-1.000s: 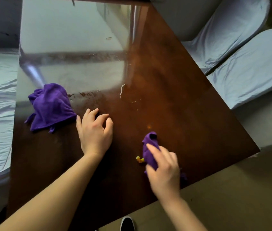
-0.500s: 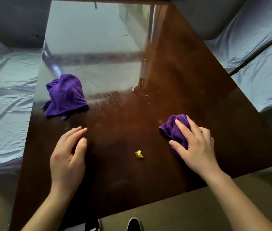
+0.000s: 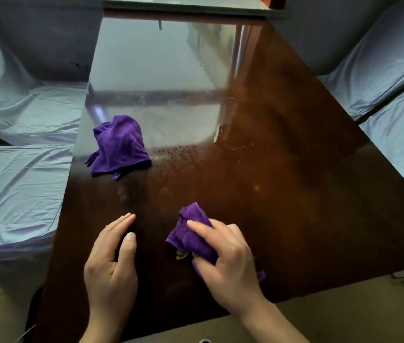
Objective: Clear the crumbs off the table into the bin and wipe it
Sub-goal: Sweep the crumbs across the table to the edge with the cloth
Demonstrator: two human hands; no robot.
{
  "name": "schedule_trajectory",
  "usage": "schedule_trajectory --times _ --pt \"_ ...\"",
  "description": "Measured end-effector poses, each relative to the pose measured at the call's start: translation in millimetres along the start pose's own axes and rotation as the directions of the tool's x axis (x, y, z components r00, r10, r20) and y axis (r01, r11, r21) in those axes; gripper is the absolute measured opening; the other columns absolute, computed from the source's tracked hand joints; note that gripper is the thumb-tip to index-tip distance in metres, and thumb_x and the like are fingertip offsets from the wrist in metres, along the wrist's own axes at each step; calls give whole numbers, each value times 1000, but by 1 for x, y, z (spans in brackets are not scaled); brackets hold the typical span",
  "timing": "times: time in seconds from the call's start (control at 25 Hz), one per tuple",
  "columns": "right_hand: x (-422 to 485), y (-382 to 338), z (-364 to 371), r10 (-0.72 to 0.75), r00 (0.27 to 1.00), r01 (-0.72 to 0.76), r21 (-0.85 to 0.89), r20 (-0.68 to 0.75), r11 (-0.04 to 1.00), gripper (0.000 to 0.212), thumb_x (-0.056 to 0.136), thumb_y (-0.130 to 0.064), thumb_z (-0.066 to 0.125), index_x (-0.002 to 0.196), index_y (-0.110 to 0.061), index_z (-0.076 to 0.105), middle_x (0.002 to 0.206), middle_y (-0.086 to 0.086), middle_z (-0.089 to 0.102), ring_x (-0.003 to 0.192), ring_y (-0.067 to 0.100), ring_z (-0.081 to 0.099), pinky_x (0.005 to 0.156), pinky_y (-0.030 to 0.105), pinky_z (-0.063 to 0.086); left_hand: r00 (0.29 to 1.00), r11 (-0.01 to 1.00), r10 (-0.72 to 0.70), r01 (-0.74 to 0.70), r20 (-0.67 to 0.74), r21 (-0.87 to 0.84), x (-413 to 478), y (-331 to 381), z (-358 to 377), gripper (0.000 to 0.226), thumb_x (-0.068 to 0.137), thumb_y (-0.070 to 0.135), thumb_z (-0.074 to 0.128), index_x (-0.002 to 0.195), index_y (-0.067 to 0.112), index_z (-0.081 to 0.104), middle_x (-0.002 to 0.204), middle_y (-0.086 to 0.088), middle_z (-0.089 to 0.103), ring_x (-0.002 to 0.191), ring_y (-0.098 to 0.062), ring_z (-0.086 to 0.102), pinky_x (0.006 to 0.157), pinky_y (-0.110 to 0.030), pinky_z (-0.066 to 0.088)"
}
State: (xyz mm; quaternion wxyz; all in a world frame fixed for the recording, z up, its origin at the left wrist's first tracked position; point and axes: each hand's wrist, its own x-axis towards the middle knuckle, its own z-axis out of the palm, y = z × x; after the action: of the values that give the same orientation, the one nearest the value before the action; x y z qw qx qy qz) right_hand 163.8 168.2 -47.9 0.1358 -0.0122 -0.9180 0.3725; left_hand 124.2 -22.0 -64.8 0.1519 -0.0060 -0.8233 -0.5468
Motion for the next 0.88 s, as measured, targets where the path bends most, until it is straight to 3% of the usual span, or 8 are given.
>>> schedule_trajectory --times 0.08,0.16,0.24,0.32,0.4,0.48,0.72,0.88 --pt "6 0 -8 98 993 -84 185 -68 979 50 75 -18 70 122 -35 64 114 -14 67 100 11 61 90 22 48 999 998 -27 26 -18 -61 0 1 -3 33 90 29 45 116 22 66 120 1 67 115 -2 57 101 -20 41" --pt "12 18 -29 223 958 -180 226 -180 957 47 80 -15 75 119 -38 64 113 -17 67 105 5 63 91 13 46 992 973 -118 107 -40 -202 3 -4 -8 35 90 32 45 116 27 67 121 2 68 117 -8 59 102 -24 43" --pt "16 39 -52 295 927 -273 124 -231 954 46 82 -17 75 122 -37 63 113 -13 65 106 9 63 87 10 44 974 902 -220 184 -48 -391 7 -11 -13 34 89 36 46 114 31 69 121 -2 69 119 -17 60 106 -39 42" --pt "16 49 -58 301 930 -325 -87 -213 942 46 83 -21 74 127 -31 61 120 -5 63 106 18 61 84 22 47 965 836 -258 203 -39 -510 8 -18 -19 34 89 37 47 114 31 70 121 -6 69 121 -22 59 107 -51 40" --pt "10 43 -43 208 963 -255 -326 -172 910 52 80 -19 75 130 -25 60 119 3 64 98 25 59 80 31 48 965 808 -260 203 -25 -553 6 -20 -22 35 90 37 46 114 29 70 121 -7 69 121 -24 59 108 -54 38" --pt "-1 24 -20 113 984 -161 -420 -137 893 55 75 -17 76 128 -21 63 111 6 66 88 28 57 76 34 48 967 797 -256 202 -15 -570 4 -19 -23 36 92 37 44 116 27 69 121 -7 69 121 -25 59 108 -54 38" --pt "-22 -46 47 35 997 -53 -291 -69 955 52 73 -26 73 125 -24 64 109 1 66 84 25 56 77 36 48 954 787 -285 180 -89 -590 -3 -20 -35 38 92 35 40 115 24 69 121 -11 69 121 -26 59 106 -45 42" --pt "-14 -88 74 48 997 -52 67 57 996 48 78 -29 67 125 -29 61 109 -6 65 94 18 62 84 34 52 907 779 -344 131 -244 -613 -5 -29 -68 37 91 32 40 110 23 71 112 -6 73 117 -25 62 102 -35 46"
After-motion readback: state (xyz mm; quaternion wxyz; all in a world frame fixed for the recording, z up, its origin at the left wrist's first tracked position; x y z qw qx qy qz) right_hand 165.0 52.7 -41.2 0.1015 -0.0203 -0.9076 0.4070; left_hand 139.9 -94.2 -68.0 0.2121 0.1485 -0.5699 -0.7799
